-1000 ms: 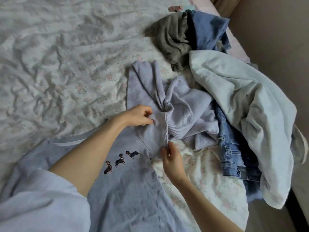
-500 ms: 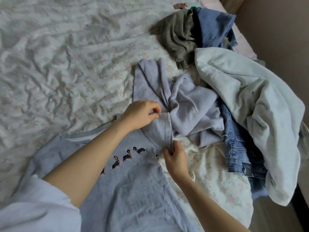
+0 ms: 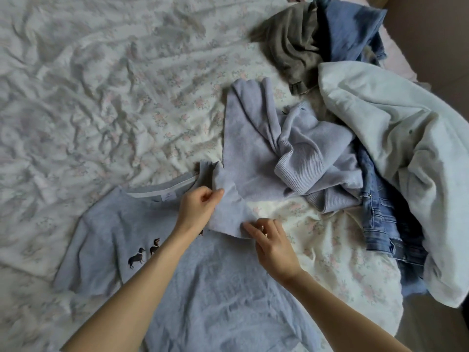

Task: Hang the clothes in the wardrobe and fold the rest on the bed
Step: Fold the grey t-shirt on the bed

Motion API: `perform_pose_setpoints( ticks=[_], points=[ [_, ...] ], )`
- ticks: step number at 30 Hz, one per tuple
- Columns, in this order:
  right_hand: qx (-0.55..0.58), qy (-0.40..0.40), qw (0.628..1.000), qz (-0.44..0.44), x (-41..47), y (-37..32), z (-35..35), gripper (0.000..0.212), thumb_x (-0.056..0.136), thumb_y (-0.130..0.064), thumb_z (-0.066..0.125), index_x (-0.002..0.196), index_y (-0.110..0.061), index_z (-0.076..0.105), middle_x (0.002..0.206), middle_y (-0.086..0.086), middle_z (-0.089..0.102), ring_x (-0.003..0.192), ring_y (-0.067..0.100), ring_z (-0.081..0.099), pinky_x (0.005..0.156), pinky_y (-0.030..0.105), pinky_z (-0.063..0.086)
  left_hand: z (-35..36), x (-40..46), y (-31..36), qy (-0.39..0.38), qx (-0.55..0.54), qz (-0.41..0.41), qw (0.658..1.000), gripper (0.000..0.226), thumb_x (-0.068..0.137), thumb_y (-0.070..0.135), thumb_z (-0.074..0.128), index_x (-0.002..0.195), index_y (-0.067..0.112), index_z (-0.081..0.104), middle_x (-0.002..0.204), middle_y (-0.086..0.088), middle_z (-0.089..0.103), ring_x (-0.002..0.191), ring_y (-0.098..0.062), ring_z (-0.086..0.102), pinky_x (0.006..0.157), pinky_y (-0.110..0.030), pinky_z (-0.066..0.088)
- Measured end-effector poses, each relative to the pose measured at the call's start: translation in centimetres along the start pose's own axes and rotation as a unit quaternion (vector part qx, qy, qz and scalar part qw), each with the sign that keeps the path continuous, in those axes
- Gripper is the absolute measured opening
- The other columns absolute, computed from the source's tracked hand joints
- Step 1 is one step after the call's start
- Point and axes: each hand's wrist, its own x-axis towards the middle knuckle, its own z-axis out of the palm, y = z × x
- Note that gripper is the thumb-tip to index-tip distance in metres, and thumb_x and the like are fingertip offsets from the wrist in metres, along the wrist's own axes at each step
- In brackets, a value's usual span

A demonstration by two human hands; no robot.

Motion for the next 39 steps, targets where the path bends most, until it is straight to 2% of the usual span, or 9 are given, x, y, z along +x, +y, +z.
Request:
perform_pose_setpoints(
  ticks=[5, 8, 15, 18, 21, 24, 27, 31, 39],
  points=[
    [-0.016, -0.068, 0.995, 0.068, -0.5, -0.5, -0.1, 0.05, 0.08, -0.005, 0.048, 0.129, -0.009, 0.055, 0.115, 0.016, 0.057, 0.096, 0.033, 0.057, 0.077, 0.042, 0.052, 0.7, 0.9, -1.7, -0.006, -0.04, -0.115, 0.993, 0.042, 0.081, 0.033, 0.071, 0.113, 0.017, 0.048, 0.104, 0.003, 0.055, 0.089, -0.011, 0.055, 0.072, -0.021, 0.044],
    [0.004, -0.086, 0.985, 0.149, -0.1, -0.6, 0.2, 0.071, 0.075, 0.005, 0.054, 0.141, -0.016, 0.042, 0.132, 0.017, 0.048, 0.111, 0.034, 0.05, 0.088, 0.045, 0.047, 1.2, 2.7, -0.9, -0.003, 0.024, -0.1, 0.995, 0.036, 0.083, 0.044, 0.065, 0.103, 0.016, 0.055, 0.094, 0.005, 0.061, 0.087, -0.015, 0.059, 0.071, -0.027, 0.041],
    [-0.126, -0.132, 0.983, -0.008, -0.5, 0.3, -0.2, 0.051, 0.064, -0.007, 0.077, 0.113, -0.019, 0.069, 0.132, 0.004, 0.058, 0.113, 0.028, 0.06, 0.086, 0.038, 0.05, 2.6, 4.4, 0.4, 0.071, 0.17, 0.04, 0.982, 0.039, 0.09, 0.008, 0.055, 0.127, 0.012, 0.044, 0.112, -0.008, 0.06, 0.096, -0.03, 0.059, 0.065, -0.034, 0.042],
    [-0.151, -0.121, 0.981, -0.011, -1.6, 0.7, -0.4, 0.043, 0.058, -0.007, 0.072, 0.1, -0.014, 0.074, 0.122, 0.005, 0.065, 0.11, 0.027, 0.062, 0.091, 0.042, 0.05, 1.4, 3.9, -0.5, 0.141, 0.269, 0.051, 0.951, 0.04, 0.09, 0.006, 0.051, 0.13, 0.011, 0.045, 0.118, -0.015, 0.055, 0.102, -0.035, 0.055, 0.071, -0.043, 0.048],
    [-0.132, -0.081, 0.988, 0.007, -1.3, 0.0, -0.7, 0.034, 0.069, -0.01, 0.047, 0.09, -0.013, 0.073, 0.115, 0.005, 0.067, 0.109, 0.028, 0.063, 0.095, 0.043, 0.047, 0.5, 2.7, -2.1, 0.153, 0.32, 0.22, 0.909, 0.041, 0.085, 0.004, 0.058, 0.126, 0.008, 0.055, 0.122, -0.016, 0.054, 0.109, -0.036, 0.053, 0.081, -0.047, 0.049],
    [-0.126, -0.105, 0.986, -0.011, -0.5, -1.6, -0.3, 0.043, 0.076, -0.014, 0.042, 0.11, -0.009, 0.068, 0.128, 0.011, 0.06, 0.122, 0.029, 0.054, 0.102, 0.051, 0.042, 0.9, 1.7, -3.9, 0.014, 0.413, 0.382, 0.826, 0.049, 0.089, 0.016, 0.056, 0.137, 0.017, 0.048, 0.146, -0.008, 0.042, 0.136, -0.029, 0.037, 0.101, -0.052, 0.035],
    [-0.11, -0.196, 0.974, -0.008, -0.5, -2.7, 1.0, 0.05, 0.089, -0.014, 0.048, 0.138, -0.006, 0.046, 0.147, 0.015, 0.039, 0.138, 0.035, 0.031, 0.112, 0.051, 0.027, 0.8, 2.7, -5.7, -0.125, 0.565, 0.294, 0.761, 0.057, 0.1, 0.041, 0.025, 0.151, 0.031, 0.001, 0.159, 0.005, -0.006, 0.146, -0.021, -0.008, 0.114, -0.055, -0.001],
    [-0.181, -0.319, 0.93, 0.017, -1.6, -2.8, 1.8, 0.057, 0.101, -0.029, 0.024, 0.151, -0.009, 0.005, 0.158, 0.013, -0.005, 0.144, 0.033, -0.012, 0.113, 0.04, -0.015, -0.6, 4.7, -5.8, -0.134, 0.599, 0.167, 0.772, 0.059, 0.099, 0.052, 0.013, 0.149, 0.032, -0.011, 0.156, 0.012, -0.02, 0.144, -0.024, -0.02, 0.11, -0.06, -0.011],
    [-0.151, -0.183, 0.97, 0.043, -0.9, -7.1, 1.1, 0.032, 0.078, -0.012, 0.06, 0.11, -0.006, 0.064, 0.118, 0.014, 0.062, 0.109, 0.032, 0.059, 0.093, 0.043, 0.048, -5.3, -2.6, -7.3, 0.092, 0.344, 0.082, 0.931, 0.04, 0.091, 0.018, 0.048, 0.131, 0.014, 0.051, 0.143, -0.005, 0.042, 0.136, -0.025, 0.032, 0.11, -0.053, 0.02]
  ],
)
